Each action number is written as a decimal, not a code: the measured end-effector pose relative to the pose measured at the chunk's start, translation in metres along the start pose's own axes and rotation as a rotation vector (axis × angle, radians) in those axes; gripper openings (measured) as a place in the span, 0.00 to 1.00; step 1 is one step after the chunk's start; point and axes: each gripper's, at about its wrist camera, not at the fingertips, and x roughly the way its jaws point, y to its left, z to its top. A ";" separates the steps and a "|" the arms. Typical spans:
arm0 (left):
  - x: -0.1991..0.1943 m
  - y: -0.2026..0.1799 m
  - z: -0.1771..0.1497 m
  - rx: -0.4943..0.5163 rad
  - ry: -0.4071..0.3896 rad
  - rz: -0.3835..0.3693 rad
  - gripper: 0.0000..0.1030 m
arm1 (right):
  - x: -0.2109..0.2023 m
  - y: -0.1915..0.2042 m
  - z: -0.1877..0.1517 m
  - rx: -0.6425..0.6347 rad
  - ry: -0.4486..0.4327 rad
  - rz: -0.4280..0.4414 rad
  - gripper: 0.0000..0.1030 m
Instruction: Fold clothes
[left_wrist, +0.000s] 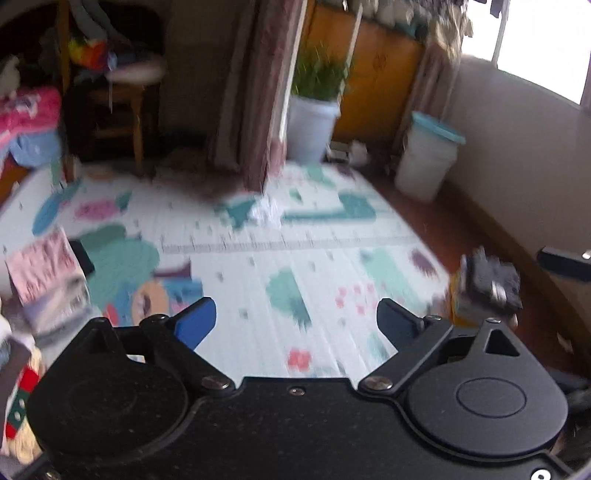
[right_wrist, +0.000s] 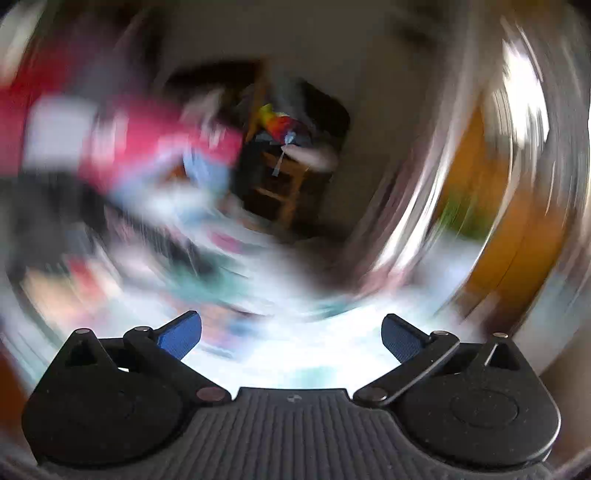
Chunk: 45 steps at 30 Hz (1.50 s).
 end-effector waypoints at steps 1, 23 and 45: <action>-0.001 -0.004 -0.006 0.017 0.018 0.009 0.98 | -0.005 -0.010 0.001 0.178 0.007 0.065 1.00; 0.017 -0.024 -0.076 0.041 0.236 0.288 1.00 | 0.057 -0.011 -0.097 0.486 0.387 -0.106 1.00; 0.026 -0.026 -0.083 0.053 0.247 0.289 0.99 | 0.083 -0.007 -0.120 0.487 0.496 -0.121 1.00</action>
